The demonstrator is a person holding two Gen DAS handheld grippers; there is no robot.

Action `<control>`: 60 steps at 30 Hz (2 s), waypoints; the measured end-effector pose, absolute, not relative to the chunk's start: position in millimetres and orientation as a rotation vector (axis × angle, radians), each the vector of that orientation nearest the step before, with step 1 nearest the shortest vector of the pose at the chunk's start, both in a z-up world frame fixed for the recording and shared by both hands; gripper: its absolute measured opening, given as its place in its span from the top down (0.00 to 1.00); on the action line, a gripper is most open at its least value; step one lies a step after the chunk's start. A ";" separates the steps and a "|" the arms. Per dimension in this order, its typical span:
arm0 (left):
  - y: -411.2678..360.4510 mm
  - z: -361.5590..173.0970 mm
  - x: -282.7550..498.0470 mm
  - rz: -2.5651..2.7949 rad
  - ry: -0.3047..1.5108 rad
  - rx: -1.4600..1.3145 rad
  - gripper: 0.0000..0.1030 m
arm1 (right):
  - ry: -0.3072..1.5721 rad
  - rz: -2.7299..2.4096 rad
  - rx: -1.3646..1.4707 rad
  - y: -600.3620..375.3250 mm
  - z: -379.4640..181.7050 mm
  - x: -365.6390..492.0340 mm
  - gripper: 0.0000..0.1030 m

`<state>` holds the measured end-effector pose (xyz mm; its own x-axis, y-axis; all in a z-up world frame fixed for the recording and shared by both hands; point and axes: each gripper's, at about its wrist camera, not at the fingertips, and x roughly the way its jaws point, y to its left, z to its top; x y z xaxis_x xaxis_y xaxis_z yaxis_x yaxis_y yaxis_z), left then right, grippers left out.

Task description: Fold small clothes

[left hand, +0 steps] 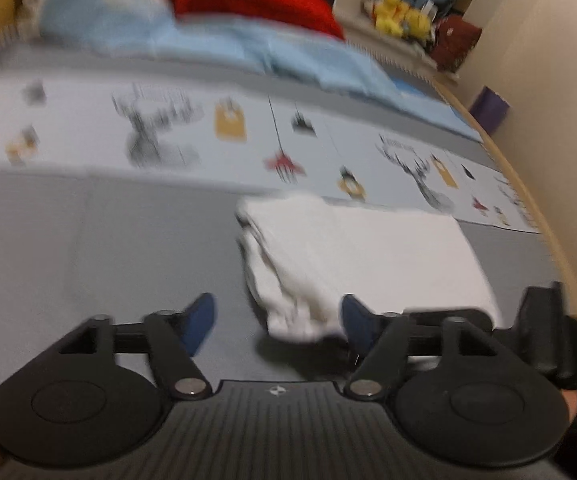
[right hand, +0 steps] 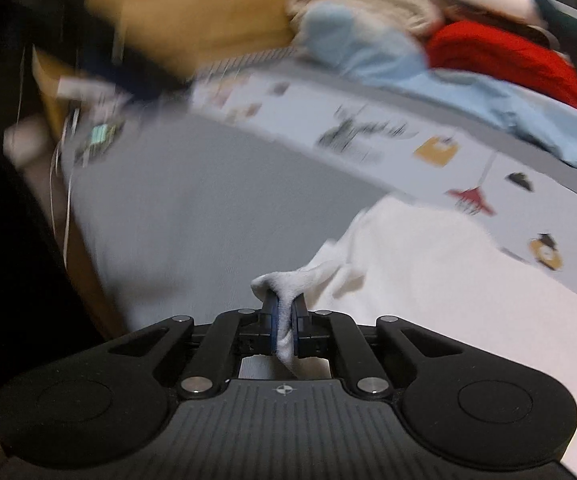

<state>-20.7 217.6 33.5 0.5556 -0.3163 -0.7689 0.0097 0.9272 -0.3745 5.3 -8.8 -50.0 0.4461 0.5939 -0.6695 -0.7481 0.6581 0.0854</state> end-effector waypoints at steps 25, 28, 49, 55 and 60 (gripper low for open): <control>194.7 -100.3 141.0 -0.251 1.269 -0.873 0.19 | 0.683 0.855 -0.077 -70.1 -7.0 15.6 0.95; 196.1 -102.4 141.0 -0.189 1.283 -0.792 0.70 | 0.690 0.861 -0.087 -55.9 -8.1 14.4 0.95; 233.1 17.0 110.3 -0.048 0.919 -0.594 0.87 | 0.649 0.807 0.127 -31.4 12.1 27.1 0.96; 158.5 29.4 130.4 -0.155 0.894 -0.525 0.87 | 0.639 0.665 0.153 -89.3 14.1 27.4 0.97; 89.1 40.5 139.7 -0.372 0.861 -0.506 0.75 | 0.621 0.478 0.154 -145.7 13.7 17.8 0.97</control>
<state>139.7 89.1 40.5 0.6007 -0.5034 -0.6211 0.1073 0.8206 -0.5613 17.8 -145.7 13.7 0.7092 0.4737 -0.5221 -0.3833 0.8807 0.2783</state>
